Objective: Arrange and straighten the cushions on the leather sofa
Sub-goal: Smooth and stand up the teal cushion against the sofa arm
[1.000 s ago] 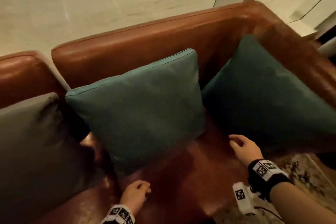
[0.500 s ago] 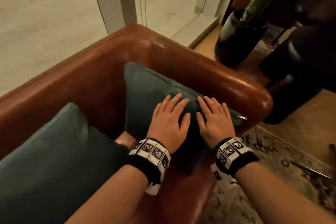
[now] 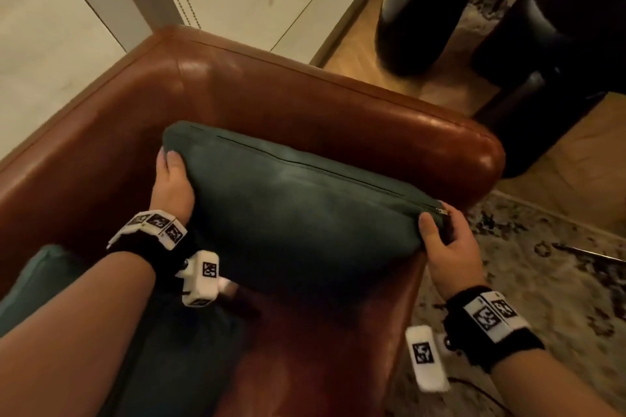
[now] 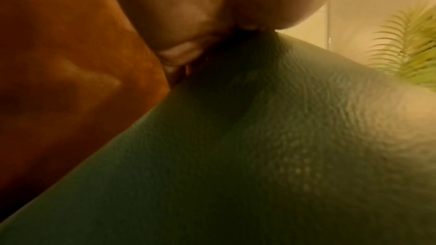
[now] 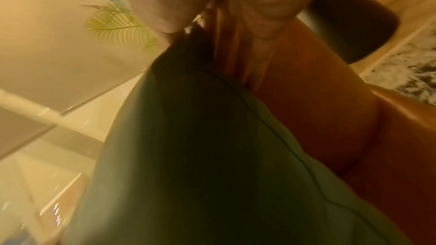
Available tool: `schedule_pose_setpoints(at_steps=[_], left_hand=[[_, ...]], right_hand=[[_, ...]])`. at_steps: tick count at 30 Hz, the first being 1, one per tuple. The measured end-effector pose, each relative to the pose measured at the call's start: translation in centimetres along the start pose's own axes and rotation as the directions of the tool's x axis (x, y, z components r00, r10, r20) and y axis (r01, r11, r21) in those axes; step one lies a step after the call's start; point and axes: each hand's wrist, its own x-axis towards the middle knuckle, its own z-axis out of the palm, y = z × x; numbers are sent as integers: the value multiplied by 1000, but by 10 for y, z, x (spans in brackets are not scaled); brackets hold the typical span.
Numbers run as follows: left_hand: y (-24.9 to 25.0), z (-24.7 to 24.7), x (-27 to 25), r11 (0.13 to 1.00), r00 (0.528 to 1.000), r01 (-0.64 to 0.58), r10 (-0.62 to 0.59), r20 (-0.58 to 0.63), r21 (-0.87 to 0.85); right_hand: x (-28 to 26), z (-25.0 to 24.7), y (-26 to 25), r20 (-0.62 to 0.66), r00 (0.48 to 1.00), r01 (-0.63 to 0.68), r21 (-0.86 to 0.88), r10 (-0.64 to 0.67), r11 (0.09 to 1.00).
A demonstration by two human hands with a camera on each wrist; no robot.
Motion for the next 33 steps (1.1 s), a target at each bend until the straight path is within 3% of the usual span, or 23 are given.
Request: schedule_pose_setpoints(at_steps=[4, 6, 9, 12, 14, 15, 16, 17, 19, 20, 21, 23, 25, 26, 29, 33], left_hand=[[11, -1, -2, 997, 995, -71, 73, -66, 38], [13, -4, -5, 991, 992, -120, 122, -38, 59], [16, 3, -7, 984, 987, -159, 157, 39, 74], [12, 13, -9, 980, 992, -69, 47, 118, 187], [10, 18, -10, 970, 997, -50, 34, 68, 240], [11, 17, -12, 951, 993, -115, 120, 3, 287], [14, 17, -19, 901, 963, -233, 267, -45, 365], [19, 19, -31, 808, 896, -386, 444, -28, 445], [26, 39, -58, 536, 685, -695, 696, 215, 480], [27, 55, -72, 405, 582, -793, 725, 369, 455], [25, 71, -84, 301, 511, -845, 697, 503, 441], [15, 92, -86, 170, 471, -863, 608, 638, 475], [5, 91, -62, 114, 481, -837, 619, 621, 535], [2, 85, -48, 127, 512, -812, 626, 589, 570], [0, 59, -14, 232, 635, -724, 593, 496, 650], [4, 42, -4, 269, 715, -658, 516, 472, 703]], right_hand=[[2, -7, -11, -132, 980, 126, -171, -149, 977], [-3, -13, -18, -198, 962, 142, -215, -186, 966], [0, -22, -22, -260, 950, 104, -251, -170, 962], [2, -28, -16, -262, 963, -18, -287, -61, 958], [-3, -31, -20, -268, 962, -35, -329, -58, 944], [-9, -32, -28, -267, 953, 34, -383, -146, 923], [-17, -29, -38, -251, 931, 131, -449, -266, 884], [-28, -20, -50, -208, 905, 227, -502, -371, 835], [-44, 16, -66, -28, 893, 365, -538, -449, 760], [-48, 40, -70, 78, 900, 394, -561, -428, 728], [-48, 62, -68, 173, 910, 400, -615, -378, 680], [-41, 88, -56, 257, 924, 373, -765, -283, 525], [-28, 81, -38, 250, 924, 357, -836, -290, 416], [-22, 70, -31, 217, 933, 323, -860, -288, 396], [-17, 39, -17, 141, 961, 228, -890, -237, 395], [-20, 29, -25, 126, 978, 184, -902, -169, 390]])
